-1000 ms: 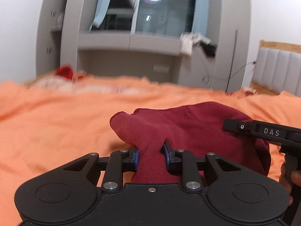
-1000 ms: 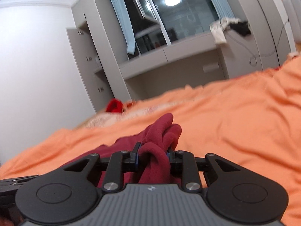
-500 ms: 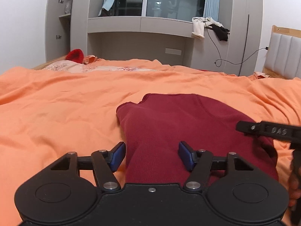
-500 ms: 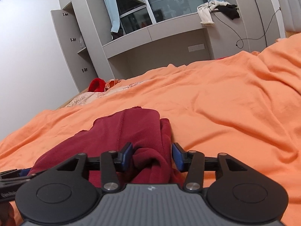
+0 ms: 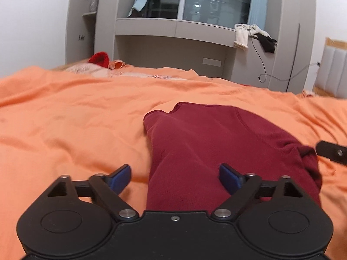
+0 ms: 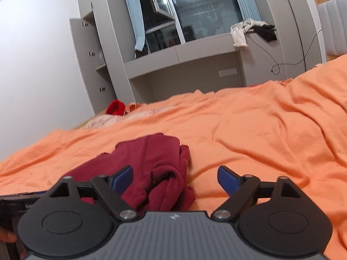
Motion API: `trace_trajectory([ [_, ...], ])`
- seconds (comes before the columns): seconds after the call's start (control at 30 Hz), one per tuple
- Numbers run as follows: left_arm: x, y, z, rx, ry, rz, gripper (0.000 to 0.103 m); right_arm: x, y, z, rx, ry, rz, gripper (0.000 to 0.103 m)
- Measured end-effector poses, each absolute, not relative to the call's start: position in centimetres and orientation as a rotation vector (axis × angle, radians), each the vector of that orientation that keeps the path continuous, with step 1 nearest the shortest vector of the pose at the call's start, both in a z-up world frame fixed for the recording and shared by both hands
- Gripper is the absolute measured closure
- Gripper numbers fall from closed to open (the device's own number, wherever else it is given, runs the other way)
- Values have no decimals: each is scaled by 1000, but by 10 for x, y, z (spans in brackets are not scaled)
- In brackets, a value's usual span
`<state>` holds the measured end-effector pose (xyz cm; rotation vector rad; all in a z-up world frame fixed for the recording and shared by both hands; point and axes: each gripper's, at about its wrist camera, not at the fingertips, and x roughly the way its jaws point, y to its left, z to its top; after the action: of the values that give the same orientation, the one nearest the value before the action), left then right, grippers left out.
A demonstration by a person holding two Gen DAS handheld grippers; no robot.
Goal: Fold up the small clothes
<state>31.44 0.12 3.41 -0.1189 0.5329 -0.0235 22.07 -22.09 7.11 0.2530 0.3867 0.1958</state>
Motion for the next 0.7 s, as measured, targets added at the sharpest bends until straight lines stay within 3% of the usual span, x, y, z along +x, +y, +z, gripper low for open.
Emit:
trace_trajectory([
  [0.23,285,5,55,-147,445,4,1,177,-224,86,269,294,194,0],
  [0.7,159,11,67,-106,266,5,1,72,-210,92,177,135,211,0],
])
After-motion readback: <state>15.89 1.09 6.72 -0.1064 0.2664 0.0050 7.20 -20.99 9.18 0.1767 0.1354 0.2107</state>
